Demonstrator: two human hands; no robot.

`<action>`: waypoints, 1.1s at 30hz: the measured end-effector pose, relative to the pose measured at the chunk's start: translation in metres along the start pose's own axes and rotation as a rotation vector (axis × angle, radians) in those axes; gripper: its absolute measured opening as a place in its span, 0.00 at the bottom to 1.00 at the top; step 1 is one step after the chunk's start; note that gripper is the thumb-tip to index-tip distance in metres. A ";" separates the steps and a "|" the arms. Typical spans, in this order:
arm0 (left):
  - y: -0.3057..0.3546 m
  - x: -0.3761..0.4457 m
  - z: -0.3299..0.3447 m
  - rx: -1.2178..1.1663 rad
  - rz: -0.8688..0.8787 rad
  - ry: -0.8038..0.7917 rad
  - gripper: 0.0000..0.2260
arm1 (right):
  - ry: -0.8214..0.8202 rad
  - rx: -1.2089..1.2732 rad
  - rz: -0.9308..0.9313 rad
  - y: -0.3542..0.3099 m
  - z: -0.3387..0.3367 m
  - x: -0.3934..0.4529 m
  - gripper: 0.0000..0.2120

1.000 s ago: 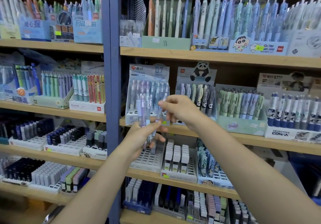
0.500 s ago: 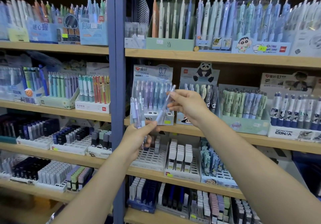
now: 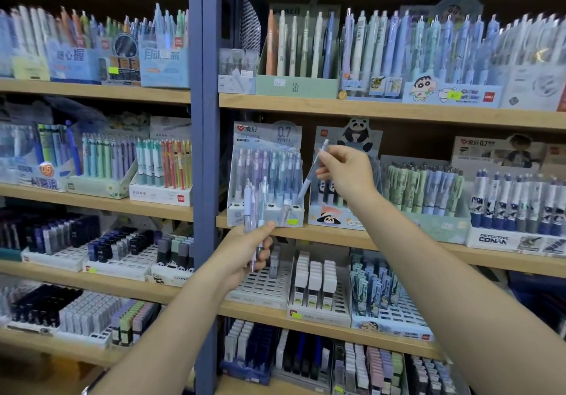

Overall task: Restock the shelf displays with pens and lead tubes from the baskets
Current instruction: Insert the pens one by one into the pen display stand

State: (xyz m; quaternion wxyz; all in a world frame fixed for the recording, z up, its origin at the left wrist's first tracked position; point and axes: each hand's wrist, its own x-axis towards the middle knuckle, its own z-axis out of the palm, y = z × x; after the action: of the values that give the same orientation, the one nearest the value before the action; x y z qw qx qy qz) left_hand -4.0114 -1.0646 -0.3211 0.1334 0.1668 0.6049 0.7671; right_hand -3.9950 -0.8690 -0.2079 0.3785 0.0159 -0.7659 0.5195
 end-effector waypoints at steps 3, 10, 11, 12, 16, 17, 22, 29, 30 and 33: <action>0.001 -0.001 0.003 -0.021 0.020 0.010 0.11 | -0.067 -0.092 0.011 0.005 0.004 0.003 0.08; 0.003 -0.002 0.006 -0.023 0.059 0.021 0.20 | -0.121 -0.234 0.026 0.011 0.020 0.008 0.07; 0.003 -0.002 0.005 -0.024 0.060 0.016 0.21 | -0.125 -0.255 0.031 0.012 0.023 0.009 0.05; 0.002 -0.002 0.004 -0.023 0.061 0.012 0.21 | -0.133 -0.271 0.033 0.013 0.025 0.008 0.06; 0.002 -0.002 0.002 -0.022 0.068 -0.022 0.17 | -0.104 -0.347 0.011 0.020 0.031 0.010 0.10; 0.002 -0.002 0.000 -0.022 0.069 -0.028 0.16 | -0.077 -0.371 0.005 0.018 0.030 0.009 0.10; -0.001 0.001 0.002 -0.031 0.104 -0.022 0.12 | -0.039 -0.297 -0.027 -0.003 0.017 -0.018 0.12; -0.002 0.002 0.017 -0.030 0.138 0.000 0.11 | -0.422 -0.147 0.154 0.002 0.018 -0.048 0.18; -0.003 0.001 0.018 -0.030 0.139 -0.004 0.11 | -0.419 -0.120 0.159 0.004 0.017 -0.047 0.16; -0.005 -0.002 0.014 -0.046 0.132 0.003 0.12 | -0.404 -0.011 0.206 0.006 0.011 -0.041 0.14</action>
State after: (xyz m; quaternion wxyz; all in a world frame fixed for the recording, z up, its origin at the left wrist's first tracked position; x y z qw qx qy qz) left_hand -4.0037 -1.0520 -0.3231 0.0854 0.2018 0.5751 0.7882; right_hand -3.9748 -0.8903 -0.2394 0.1626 0.0395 -0.8265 0.5375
